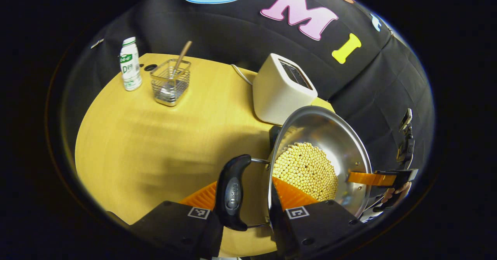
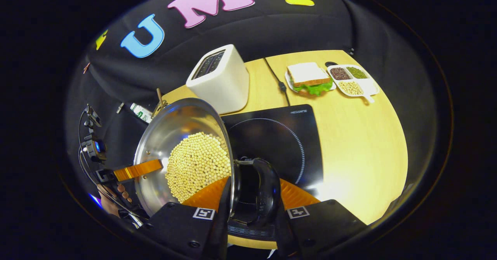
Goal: First push the handle of the pot to place it horizontally, then grasp the pot with both hands and set it on the induction cooktop.
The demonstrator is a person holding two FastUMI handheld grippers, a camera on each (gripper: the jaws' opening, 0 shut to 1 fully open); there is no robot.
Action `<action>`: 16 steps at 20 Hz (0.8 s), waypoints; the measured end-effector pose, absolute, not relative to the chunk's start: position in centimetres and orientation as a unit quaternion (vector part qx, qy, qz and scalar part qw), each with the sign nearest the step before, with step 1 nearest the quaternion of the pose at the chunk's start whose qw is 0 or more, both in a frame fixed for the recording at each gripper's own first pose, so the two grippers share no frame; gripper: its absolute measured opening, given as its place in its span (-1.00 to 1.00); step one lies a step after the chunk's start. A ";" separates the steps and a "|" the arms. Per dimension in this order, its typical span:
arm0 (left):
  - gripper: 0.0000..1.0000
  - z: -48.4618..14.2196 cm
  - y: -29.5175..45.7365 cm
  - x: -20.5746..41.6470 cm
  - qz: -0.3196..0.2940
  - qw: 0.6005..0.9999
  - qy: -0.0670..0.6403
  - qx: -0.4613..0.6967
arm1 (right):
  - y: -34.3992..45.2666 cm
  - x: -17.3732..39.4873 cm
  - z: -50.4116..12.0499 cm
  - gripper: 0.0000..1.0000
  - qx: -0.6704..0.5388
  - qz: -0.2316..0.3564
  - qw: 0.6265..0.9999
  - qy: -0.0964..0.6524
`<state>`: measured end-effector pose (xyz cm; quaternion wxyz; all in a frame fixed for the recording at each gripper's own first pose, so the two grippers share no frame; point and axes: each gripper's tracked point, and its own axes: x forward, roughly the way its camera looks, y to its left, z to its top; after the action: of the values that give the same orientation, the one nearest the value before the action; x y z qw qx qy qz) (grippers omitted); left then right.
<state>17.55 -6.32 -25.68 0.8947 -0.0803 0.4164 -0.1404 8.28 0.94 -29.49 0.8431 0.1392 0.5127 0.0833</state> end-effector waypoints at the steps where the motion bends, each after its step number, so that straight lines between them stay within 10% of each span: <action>1: 0.12 -25.9 -7.3 17.9 -0.141 0.894 0.418 -0.079 | 0.0 8.6 -29.6 0.03 0.141 0.079 0.843 0.514; 16: 0.12 -30.6 -15.3 21.2 -0.138 0.881 0.447 -0.063 | -8.5 11.5 -34.6 0.05 0.150 0.050 0.825 0.543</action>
<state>21.24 -15.28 -30.60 0.8814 -0.0628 0.4473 -0.1383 11.52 -8.48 -34.56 0.8246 0.1501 0.5432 0.0498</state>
